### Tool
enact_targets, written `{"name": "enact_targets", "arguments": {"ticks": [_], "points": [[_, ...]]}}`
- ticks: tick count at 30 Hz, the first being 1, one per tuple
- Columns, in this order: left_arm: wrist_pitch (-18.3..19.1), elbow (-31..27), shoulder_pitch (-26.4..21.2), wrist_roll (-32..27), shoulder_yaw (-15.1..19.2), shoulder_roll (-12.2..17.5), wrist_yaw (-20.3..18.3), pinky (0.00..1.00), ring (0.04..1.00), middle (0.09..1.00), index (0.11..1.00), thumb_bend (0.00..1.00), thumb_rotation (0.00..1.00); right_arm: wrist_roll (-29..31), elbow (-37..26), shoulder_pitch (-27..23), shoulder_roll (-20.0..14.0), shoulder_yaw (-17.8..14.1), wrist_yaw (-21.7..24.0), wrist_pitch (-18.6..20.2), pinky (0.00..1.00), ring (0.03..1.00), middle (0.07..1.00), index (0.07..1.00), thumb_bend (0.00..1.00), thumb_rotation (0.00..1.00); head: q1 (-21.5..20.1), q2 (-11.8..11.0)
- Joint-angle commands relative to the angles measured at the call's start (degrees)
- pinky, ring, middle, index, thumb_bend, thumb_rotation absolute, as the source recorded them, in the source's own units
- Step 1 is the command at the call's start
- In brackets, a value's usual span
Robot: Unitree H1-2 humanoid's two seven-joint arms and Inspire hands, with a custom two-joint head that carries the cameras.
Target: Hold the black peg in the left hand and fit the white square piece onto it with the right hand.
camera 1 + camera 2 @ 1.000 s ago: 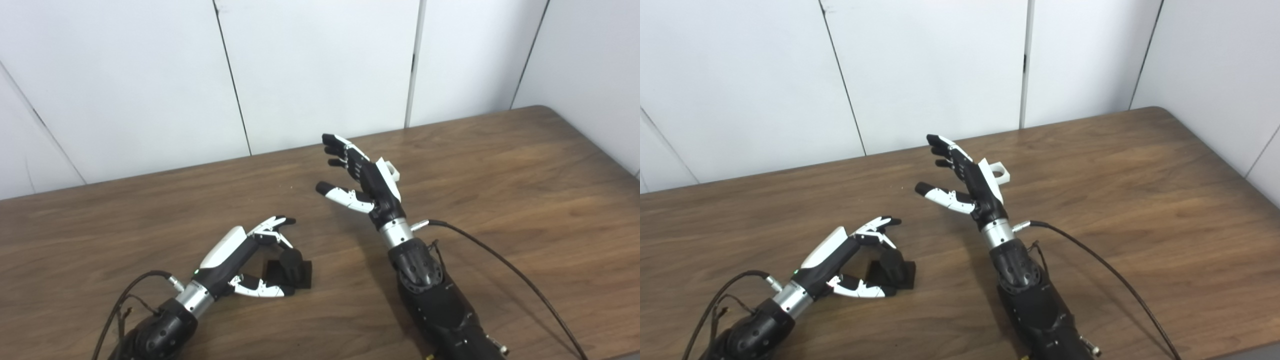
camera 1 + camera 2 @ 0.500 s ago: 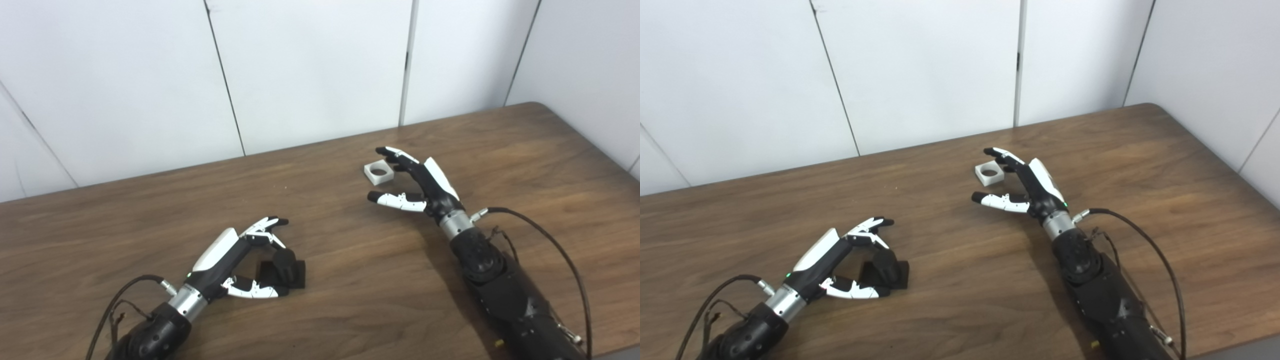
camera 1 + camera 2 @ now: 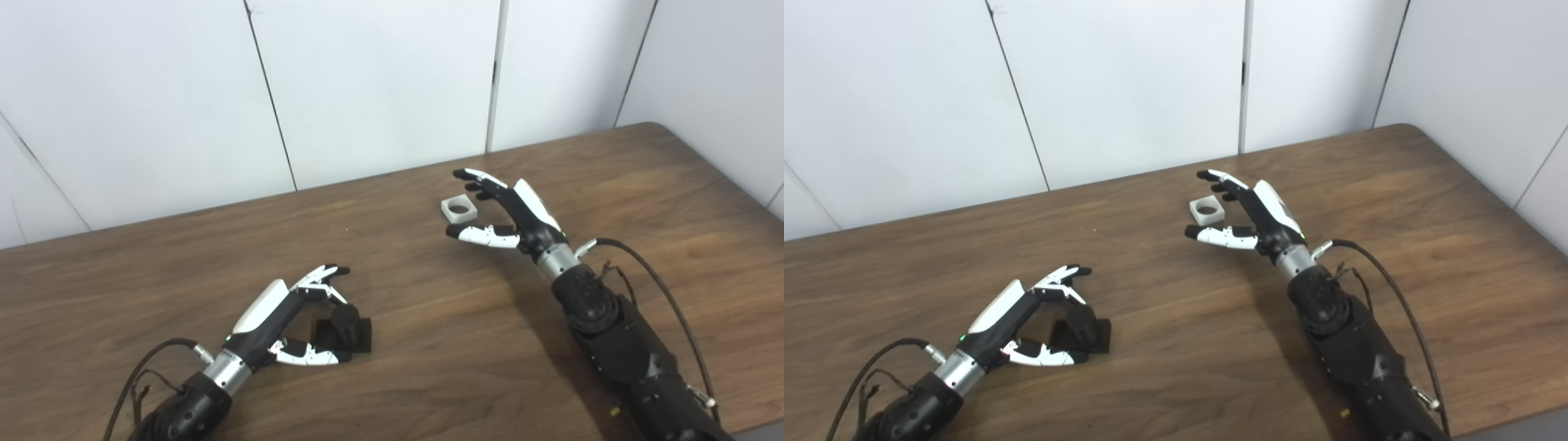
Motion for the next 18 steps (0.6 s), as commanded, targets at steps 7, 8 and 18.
{"name": "enact_targets", "arguments": {"ticks": [7, 8, 18], "points": [[1.62, 4.02, 2.72, 3.3, -1.27, 1.01, -3.2, 0.86, 0.971, 0.927, 0.493, 0.52, 0.07, -0.49, -4.0, -6.17, -4.63, -1.03, 2.92, 4.08, 0.79, 0.87, 0.901, 0.863, 0.71, 0.48, 0.05, 0.15], [1.63, 3.96, 2.82, 3.31, -1.25, 0.98, -3.19, 0.86, 0.971, 0.927, 0.493, 0.52, 0.07, -0.42, -4.28, -6.48, -5.05, -1.01, 3.28, 4.47, 0.79, 0.873, 0.907, 0.867, 0.71, 0.49, 0.08, 0.15], [1.29, 4.69, 2.94, 3.1, -1.78, 0.53, -2.52, 0.87, 0.966, 0.923, 0.493, 0.52, 0.07, -3.85, -2.53, -14.75, -10.95, 1.35, 8.37, 6.71, 0.76, 0.877, 0.906, 0.861, 0.69, 0.4, 0.23, 0.23]]}}
